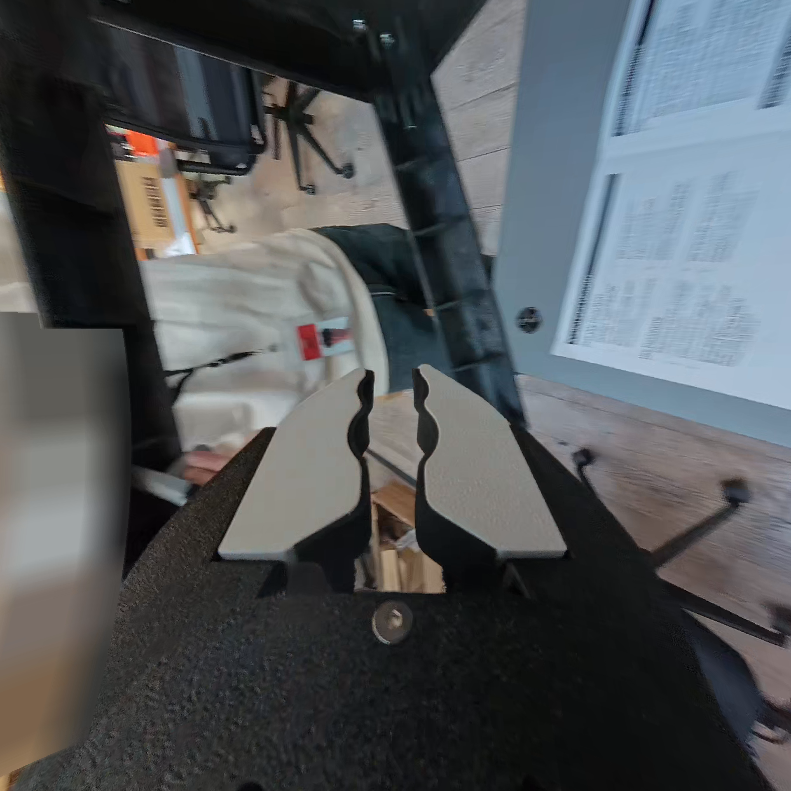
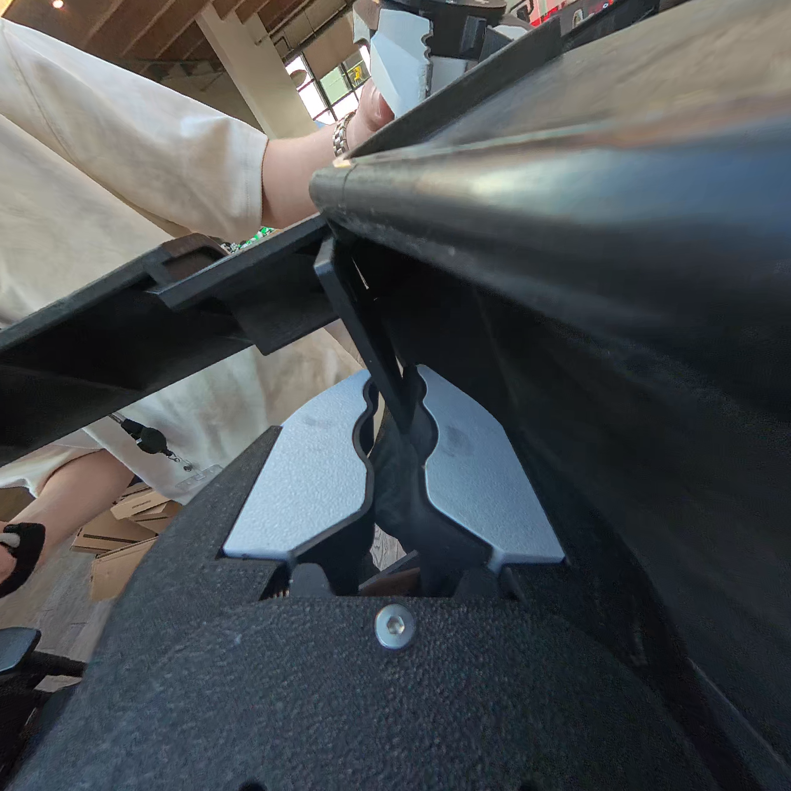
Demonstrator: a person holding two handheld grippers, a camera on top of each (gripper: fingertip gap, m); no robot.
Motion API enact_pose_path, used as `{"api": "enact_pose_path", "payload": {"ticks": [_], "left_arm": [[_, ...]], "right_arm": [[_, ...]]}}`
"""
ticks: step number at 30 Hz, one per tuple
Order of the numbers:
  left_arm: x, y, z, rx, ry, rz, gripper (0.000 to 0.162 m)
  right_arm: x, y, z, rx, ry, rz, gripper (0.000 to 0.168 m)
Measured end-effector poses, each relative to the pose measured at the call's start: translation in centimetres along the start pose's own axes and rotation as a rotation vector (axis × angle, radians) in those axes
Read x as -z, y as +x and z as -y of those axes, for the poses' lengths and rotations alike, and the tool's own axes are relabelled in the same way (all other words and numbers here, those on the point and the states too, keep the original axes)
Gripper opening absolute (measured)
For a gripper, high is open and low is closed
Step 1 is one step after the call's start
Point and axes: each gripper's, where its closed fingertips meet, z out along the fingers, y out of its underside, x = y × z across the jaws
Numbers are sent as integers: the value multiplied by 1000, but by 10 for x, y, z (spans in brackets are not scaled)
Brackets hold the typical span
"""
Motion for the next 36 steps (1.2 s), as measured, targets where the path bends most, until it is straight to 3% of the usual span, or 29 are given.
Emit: {"api": "enact_pose_path", "payload": {"ticks": [4, 8, 13, 16, 21, 25, 31, 36], "left_arm": [[22, 161, -47, 181, -80, -332, 18], [49, 285, -109, 243, -209, -496, 17], [78, 386, -168, 261, -301, -624, 15], [90, 432, -201, 205, -365, -708, 14], [102, 474, -227, 285, -500, -805, 11], [102, 473, -196, 418, -467, -817, 7], [101, 460, -140, 344, -292, -753, 3], [113, 476, -142, 239, -179, -790, 3]], "right_arm": [[41, 4, -30, 50, -56, 14, 24], [122, 2, -109, 194, -165, 30, 28], [258, -25, -227, 183, -306, 77, 28], [342, -65, -294, 107, -391, 123, 27], [460, -148, -373, 138, -484, 264, 26], [523, -193, -411, 206, -541, 374, 25], [554, -200, -401, 287, -519, 356, 24], [565, -200, -382, 306, -472, 251, 24]]}}
